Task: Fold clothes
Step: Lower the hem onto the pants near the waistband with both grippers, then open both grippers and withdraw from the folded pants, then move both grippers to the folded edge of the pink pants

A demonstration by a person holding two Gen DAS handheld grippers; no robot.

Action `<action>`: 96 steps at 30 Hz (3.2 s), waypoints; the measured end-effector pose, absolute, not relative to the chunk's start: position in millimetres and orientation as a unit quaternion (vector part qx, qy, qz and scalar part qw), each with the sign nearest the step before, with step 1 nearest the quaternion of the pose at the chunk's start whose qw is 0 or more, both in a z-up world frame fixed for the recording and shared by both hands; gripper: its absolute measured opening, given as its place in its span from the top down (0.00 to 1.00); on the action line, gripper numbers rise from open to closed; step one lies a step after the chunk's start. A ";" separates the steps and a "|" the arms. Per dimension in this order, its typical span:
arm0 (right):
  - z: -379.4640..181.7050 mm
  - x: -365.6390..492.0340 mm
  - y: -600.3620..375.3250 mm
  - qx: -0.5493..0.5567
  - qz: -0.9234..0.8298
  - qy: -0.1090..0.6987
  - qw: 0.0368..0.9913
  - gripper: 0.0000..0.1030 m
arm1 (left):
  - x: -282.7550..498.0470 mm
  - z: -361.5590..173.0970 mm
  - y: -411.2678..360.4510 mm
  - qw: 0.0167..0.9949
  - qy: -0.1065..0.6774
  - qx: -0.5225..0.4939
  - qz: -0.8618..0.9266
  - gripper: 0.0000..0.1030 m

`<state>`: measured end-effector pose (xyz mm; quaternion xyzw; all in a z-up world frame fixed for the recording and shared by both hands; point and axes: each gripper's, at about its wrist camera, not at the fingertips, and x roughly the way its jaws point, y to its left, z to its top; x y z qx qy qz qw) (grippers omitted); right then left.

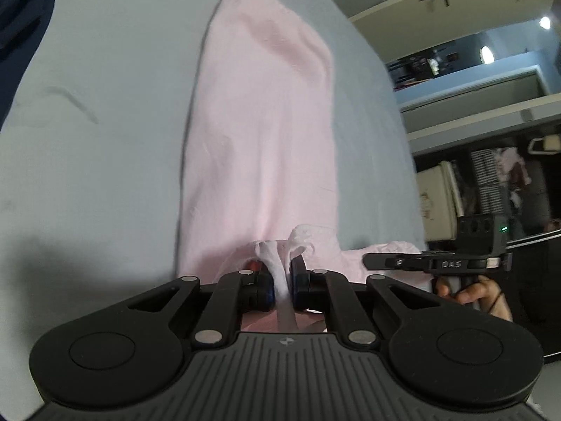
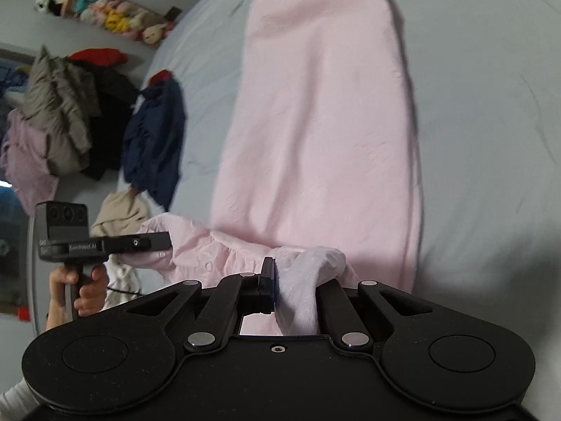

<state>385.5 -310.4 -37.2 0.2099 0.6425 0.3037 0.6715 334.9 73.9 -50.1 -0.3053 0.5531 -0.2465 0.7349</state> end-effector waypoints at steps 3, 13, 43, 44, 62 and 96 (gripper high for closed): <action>-55.0 387.9 -309.1 0.198 0.294 0.646 0.676 0.96 | 339.8 -65.2 69.9 0.741 0.551 -0.299 -0.241 0.93; -92.1 390.6 -310.9 0.201 0.277 0.647 0.681 0.91 | 342.7 -77.7 70.1 0.752 0.558 -0.275 -0.216 0.89; -29.9 267.5 -344.4 0.151 0.291 0.638 0.697 0.45 | 216.0 -22.2 76.1 0.765 0.562 -0.200 -0.244 0.52; -37.9 260.1 -345.6 0.159 0.291 0.650 0.684 0.45 | 213.3 -26.8 74.3 0.762 0.566 -0.202 -0.243 0.52; -95.7 220.8 -357.6 0.251 0.279 0.662 0.649 0.48 | 178.5 -82.0 45.0 0.720 0.589 -0.283 -0.234 0.54; -99.8 219.7 -337.3 0.217 0.252 0.655 0.678 0.90 | 181.0 -84.7 54.4 0.734 0.588 -0.284 -0.184 0.58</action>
